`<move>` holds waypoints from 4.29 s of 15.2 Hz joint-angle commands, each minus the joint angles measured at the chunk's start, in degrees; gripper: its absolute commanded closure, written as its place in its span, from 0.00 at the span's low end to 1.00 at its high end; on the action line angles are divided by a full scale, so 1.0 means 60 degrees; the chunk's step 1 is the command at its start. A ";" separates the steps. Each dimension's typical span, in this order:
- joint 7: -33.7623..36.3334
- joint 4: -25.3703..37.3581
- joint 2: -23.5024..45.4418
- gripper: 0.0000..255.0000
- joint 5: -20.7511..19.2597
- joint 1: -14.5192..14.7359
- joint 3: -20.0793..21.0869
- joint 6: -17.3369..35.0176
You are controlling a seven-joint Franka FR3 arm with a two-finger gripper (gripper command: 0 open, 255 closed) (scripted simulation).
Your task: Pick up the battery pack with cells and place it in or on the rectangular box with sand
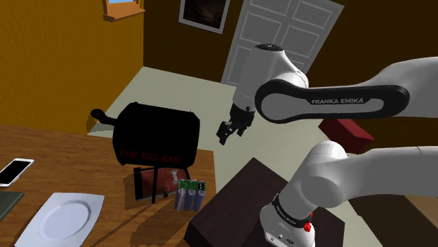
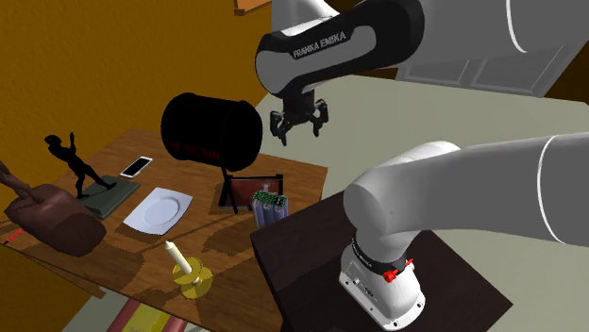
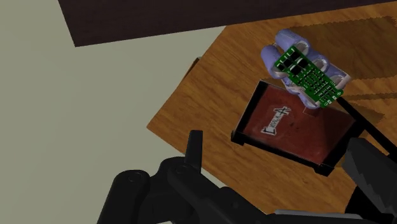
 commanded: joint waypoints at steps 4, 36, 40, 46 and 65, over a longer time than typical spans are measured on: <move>0.0806 -0.1081 0.0992 0.00 0.0539 0.0257 0.0575 0.2084; 1.4617 0.0628 1.0811 1.00 -1.3398 0.0312 -0.0870 0.9733; 1.4616 0.0626 1.0808 1.00 -1.3398 0.0311 -0.0871 0.9733; 1.3428 0.0235 1.0319 1.00 -1.2133 -0.0069 -0.0401 0.9626; 0.3071 -0.1539 0.5193 1.00 0.1566 0.0172 0.2627 0.6824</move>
